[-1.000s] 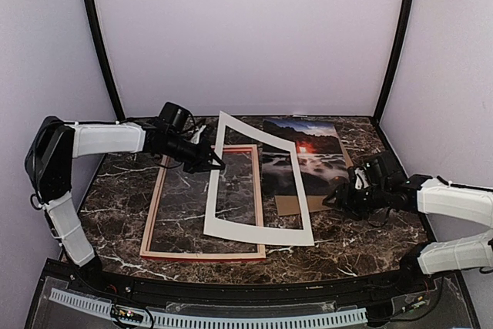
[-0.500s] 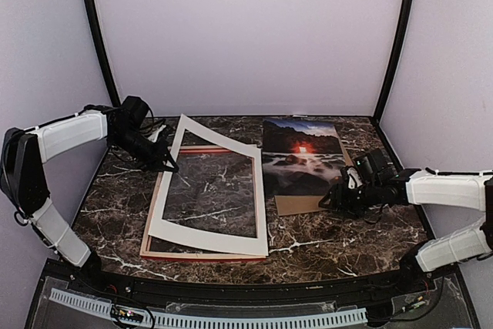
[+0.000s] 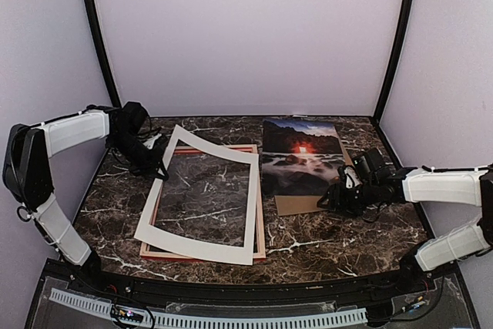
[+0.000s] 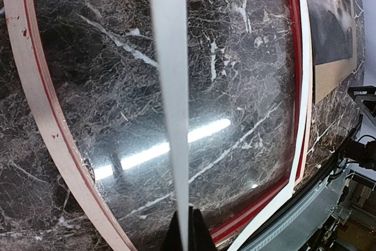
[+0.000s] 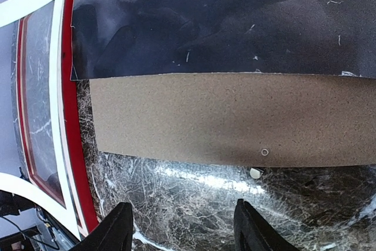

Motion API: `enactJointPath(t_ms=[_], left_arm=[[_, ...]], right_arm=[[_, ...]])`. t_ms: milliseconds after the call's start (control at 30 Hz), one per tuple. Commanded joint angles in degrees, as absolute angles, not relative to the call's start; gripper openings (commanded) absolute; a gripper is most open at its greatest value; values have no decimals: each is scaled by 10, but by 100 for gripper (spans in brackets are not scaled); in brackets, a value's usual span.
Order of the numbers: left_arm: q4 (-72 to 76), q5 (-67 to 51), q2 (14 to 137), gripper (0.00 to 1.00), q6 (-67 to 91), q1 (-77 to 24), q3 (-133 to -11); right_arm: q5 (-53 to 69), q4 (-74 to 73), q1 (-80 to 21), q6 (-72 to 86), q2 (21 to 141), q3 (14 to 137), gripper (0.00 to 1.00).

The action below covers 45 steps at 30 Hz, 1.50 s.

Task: Put the photo into the frame
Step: Place the mat board on the glass panel.

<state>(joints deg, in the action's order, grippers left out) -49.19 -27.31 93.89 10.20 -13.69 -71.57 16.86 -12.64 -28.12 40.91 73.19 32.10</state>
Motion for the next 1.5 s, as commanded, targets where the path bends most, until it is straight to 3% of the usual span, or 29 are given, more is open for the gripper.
enactJointPath(t_ms=[0, 600, 1467], left_arm=[[-466, -272, 934, 0, 126, -134, -700], [-385, -254, 889, 0, 193, -122, -632], [-351, -291, 935, 0, 188, -122, -633]], right_arm=[[163, -105, -285, 401, 735, 318, 60], [171, -99, -285, 401, 745, 322, 60], [171, -94, -286, 399, 753, 322, 60]])
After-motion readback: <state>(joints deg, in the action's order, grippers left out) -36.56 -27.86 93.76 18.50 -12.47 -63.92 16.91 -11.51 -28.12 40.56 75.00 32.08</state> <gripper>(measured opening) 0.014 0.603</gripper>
